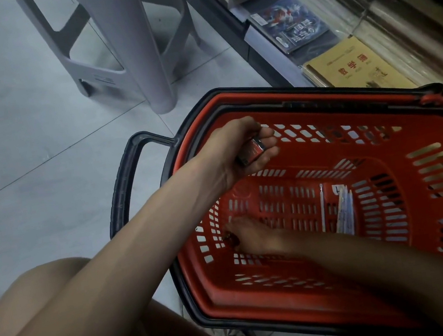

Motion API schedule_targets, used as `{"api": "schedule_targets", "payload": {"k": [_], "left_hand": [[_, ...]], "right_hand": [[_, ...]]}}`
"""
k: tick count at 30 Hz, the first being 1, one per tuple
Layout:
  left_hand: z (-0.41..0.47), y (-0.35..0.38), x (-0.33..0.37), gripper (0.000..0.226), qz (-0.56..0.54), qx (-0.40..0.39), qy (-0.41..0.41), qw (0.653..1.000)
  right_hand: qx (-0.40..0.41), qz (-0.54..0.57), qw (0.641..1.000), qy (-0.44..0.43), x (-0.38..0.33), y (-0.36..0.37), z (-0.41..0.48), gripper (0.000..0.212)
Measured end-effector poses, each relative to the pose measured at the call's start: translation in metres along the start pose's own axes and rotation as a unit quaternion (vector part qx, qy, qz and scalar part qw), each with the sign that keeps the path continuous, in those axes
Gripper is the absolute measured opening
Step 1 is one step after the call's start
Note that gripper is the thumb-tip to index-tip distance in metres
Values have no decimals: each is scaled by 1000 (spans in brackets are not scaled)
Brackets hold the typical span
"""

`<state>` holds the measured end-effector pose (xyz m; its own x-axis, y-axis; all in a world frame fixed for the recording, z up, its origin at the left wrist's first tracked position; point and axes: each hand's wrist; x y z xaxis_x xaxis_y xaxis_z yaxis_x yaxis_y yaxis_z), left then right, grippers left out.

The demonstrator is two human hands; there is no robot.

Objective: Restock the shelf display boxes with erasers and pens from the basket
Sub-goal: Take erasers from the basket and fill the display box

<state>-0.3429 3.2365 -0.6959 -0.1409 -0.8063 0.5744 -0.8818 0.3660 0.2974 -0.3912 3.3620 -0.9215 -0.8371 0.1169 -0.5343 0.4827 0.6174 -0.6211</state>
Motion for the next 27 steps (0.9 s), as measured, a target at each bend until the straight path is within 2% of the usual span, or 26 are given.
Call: {"api": "schedule_targets", "payload": {"k": [2, 6, 10, 15, 20, 23, 27], "left_hand": [[-1, -1, 0, 23, 2, -1, -4, 1000], [-3, 1, 0, 24, 10, -3, -7, 1000], [-5, 2, 0, 24, 14, -8, -4, 1000], [-4, 2, 0, 24, 4, -14, 1, 1000], [1, 6, -6, 20, -5, -1, 4, 1000], [0, 12, -11, 33, -26, -2, -42, 999], [-5, 20, -24, 28, -70, -2, -75, 995]], "right_hand": [[-11, 10, 1000, -3, 1, -4, -7, 26], [-3, 36, 999, 0, -4, -8, -14, 21], [-4, 112, 993, 43, -7, -15, -18, 25], [-2, 224, 968, 110, 6, -29, -32, 38], [114, 238, 955, 132, 19, -76, -71, 32], [158, 244, 947, 140, 23, -115, -115, 27], [209, 287, 923, 150, 6, -170, -174, 22]]}}
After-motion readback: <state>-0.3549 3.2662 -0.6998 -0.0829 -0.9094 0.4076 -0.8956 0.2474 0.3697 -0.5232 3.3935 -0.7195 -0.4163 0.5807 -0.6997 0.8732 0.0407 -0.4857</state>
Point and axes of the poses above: each hand's wrist, its own z-axis towards the middle knuckle, its own y-axis out of the palm, x = y × z, and after that the axes turned 2 degrees about -z, right-handed
